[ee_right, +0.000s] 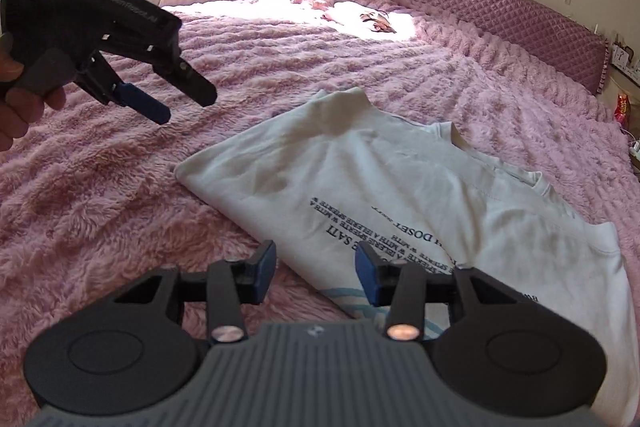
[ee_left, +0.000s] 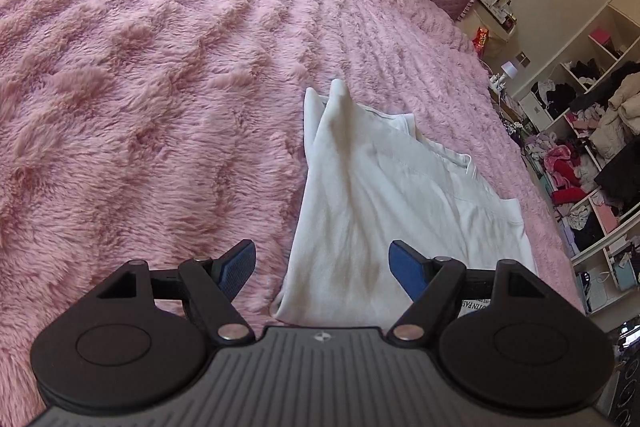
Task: Fold small clothes
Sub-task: 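Grasp the side edge with the left tool while the right tool grasps beside it, then lift the side with both tools and fold it over the printed logo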
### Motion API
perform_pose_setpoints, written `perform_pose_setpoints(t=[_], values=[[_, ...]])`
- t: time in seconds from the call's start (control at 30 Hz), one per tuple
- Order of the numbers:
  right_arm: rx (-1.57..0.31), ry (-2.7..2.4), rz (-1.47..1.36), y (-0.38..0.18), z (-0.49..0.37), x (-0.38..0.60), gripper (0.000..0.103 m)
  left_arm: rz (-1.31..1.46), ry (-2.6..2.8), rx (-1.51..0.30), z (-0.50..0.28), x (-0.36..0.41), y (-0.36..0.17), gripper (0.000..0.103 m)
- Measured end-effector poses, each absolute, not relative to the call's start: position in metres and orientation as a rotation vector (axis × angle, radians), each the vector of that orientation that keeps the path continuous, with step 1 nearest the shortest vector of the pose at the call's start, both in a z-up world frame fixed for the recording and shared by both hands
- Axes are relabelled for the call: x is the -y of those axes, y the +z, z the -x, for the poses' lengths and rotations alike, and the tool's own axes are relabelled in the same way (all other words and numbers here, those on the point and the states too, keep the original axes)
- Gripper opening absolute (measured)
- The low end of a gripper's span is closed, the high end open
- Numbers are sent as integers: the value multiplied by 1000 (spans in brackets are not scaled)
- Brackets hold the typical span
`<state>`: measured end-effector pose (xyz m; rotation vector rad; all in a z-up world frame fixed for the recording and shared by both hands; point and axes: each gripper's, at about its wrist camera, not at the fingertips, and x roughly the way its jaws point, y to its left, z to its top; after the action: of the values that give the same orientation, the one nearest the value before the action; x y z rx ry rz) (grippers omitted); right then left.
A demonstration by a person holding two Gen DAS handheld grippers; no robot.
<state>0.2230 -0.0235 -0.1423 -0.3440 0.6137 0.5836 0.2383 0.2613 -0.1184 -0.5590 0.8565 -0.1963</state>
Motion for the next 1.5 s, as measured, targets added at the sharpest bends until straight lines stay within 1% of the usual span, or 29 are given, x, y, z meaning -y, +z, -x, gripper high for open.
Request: perform_pose_setpoints(t=[0.13, 0.23, 0.27, 0.5, 0.8, 0.83, 0.87, 0.93, 0.97, 1.0, 1.03, 1.07, 1.1, 1.13, 1.17, 1.2, 1.23, 1.33, 1.5], values=[[-593, 650, 386, -150, -220, -21, 41, 711, -252, -862, -270, -279, -138, 89], [-505, 650, 531, -163, -214, -56, 51, 793, -284, -884, -294, -284, -157, 89], [-482, 647, 566, -166, -213, -62, 53, 810, -285, -891, -301, -285, -164, 89], [-404, 636, 723, -191, -214, -97, 52, 887, -345, -936, -352, -285, -196, 89], [-335, 607, 760, -204, -237, -118, 53, 996, -429, -909, -423, -275, -214, 89], [-325, 606, 763, -205, -239, -119, 54, 994, -428, -908, -428, -272, -214, 89], [-308, 599, 769, -207, -240, -121, 59, 994, -431, -906, -433, -270, -214, 89], [-283, 588, 774, -208, -241, -121, 59, 986, -434, -910, -440, -267, -213, 88], [-277, 587, 774, -211, -242, -122, 58, 978, -450, -912, -443, -265, -212, 86], [-279, 590, 770, -211, -243, -122, 55, 966, -462, -915, -444, -263, -211, 76], [-282, 598, 764, -211, -243, -121, 43, 935, -460, -924, -443, -262, -210, 67], [-291, 602, 767, -212, -241, -121, 33, 906, -447, -940, -443, -261, -209, 44], [-291, 598, 769, -212, -240, -121, 29, 884, -427, -952, -442, -259, -209, 15], [-286, 595, 763, -211, -239, -121, 23, 879, -411, -964, -442, -260, -210, 12], [-291, 598, 751, -209, -240, -119, 17, 895, -417, -954, -439, -261, -211, 12], [-302, 603, 733, -206, -241, -117, 13, 903, -426, -944, -437, -262, -211, 11], [-310, 606, 714, -202, -243, -116, 7, 904, -434, -932, -435, -262, -208, 11], [-322, 603, 656, -191, -245, -110, 2, 904, -444, -907, -430, -260, -197, 11], [-311, 581, 575, -170, -246, -96, 2, 853, -458, -885, -427, -248, -165, 11]])
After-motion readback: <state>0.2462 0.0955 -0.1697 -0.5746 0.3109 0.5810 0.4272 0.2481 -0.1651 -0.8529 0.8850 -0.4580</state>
